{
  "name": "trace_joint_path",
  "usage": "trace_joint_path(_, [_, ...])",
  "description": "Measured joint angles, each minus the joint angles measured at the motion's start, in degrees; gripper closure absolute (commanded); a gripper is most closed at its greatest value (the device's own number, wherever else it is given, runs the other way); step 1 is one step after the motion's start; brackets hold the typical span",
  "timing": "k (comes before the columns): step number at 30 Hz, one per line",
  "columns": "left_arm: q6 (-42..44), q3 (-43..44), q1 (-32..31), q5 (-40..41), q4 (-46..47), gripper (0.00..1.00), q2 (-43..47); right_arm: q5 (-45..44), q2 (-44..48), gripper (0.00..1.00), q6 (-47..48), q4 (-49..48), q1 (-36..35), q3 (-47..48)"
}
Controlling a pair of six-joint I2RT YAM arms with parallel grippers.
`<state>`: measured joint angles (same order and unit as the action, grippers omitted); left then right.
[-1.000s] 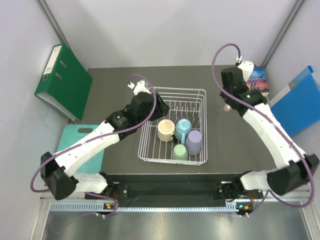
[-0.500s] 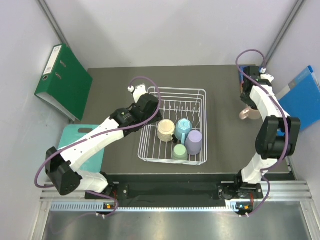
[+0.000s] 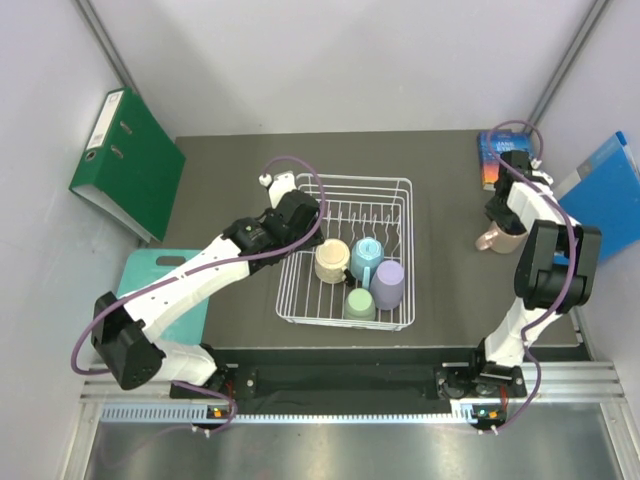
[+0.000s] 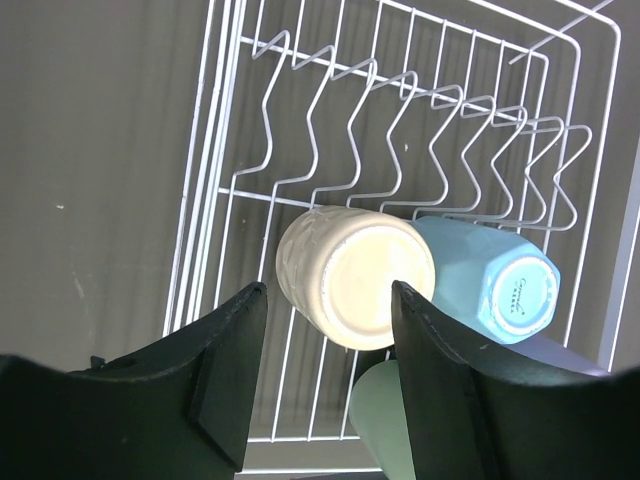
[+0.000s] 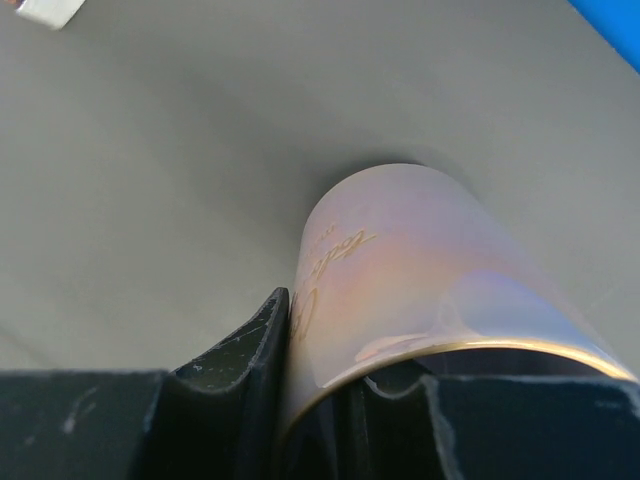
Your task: Unload the cups from the dish rack
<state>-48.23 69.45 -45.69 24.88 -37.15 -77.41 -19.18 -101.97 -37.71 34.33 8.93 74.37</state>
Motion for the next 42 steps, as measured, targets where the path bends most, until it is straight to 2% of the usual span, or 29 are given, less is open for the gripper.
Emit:
trace_joint_path(7, [-0.1,-0.4,0.0,0.0,-0.2,0.43,-0.5,-0.1,-3.5,0.98,0.2,-0.1,0.2,4.1])
trace_joint_path(8, [-0.1,-0.4,0.0,0.0,-0.2,0.43,-0.8,0.0,-3.8,0.9,0.3,0.0,0.2,4.5])
trace_joint_path(9, [-0.2,-0.5,0.0,0.0,-0.2,0.42,-1.0,0.2,-4.1,0.75,0.4,0.0,0.2,4.8])
trace_joint_path(10, [-0.3,-0.6,0.0,-0.1,-0.2,0.42,-1.3,0.3,-4.3,0.67,0.5,0.0,0.3,5.1])
trace_joint_path(13, [-0.3,-0.7,0.0,-0.2,-0.2,0.41,-1.9,0.9,-4.7,0.45,0.7,-0.5,0.3,5.6])
trace_joint_path(15, [-0.3,-0.7,0.0,-0.2,-0.3,0.4,-2.0,1.4,-4.7,0.38,1.0,-1.6,0.3,5.7])
trace_joint_path(23, [-0.2,-0.7,0.0,0.6,-0.3,0.39,-2.0,3.8,-3.8,0.29,0.4,-1.4,0.2,6.6])
trace_joint_path(30, [0.5,-0.7,0.0,2.4,-0.4,0.29,-1.7,4.5,2.1,0.16,-1.9,0.4,-1.5,11.3])
trace_joint_path(35, [2.4,-0.4,0.0,3.5,-0.5,0.13,-1.3,4.4,8.2,0.12,-2.4,1.3,-4.6,15.6])
trace_joint_path(36, [2.9,-0.2,0.0,3.5,-0.6,0.01,-1.3,4.4,10.0,0.12,-2.4,1.3,-5.3,15.6])
trace_joint_path(37, [3.4,0.0,0.0,3.5,-0.6,0.01,-1.3,4.2,12.2,0.12,-2.3,1.3,-6.6,15.6])
trace_joint_path(40, [4.7,0.2,0.0,2.8,-0.3,0.11,-1.3,3.9,18.4,0.12,-0.8,-0.2,-11.3,13.3])
trace_joint_path(42, [6.1,0.2,0.0,1.5,0.4,0.08,-1.3,4.0,24.1,0.12,1.1,-2.7,-16.2,9.0])
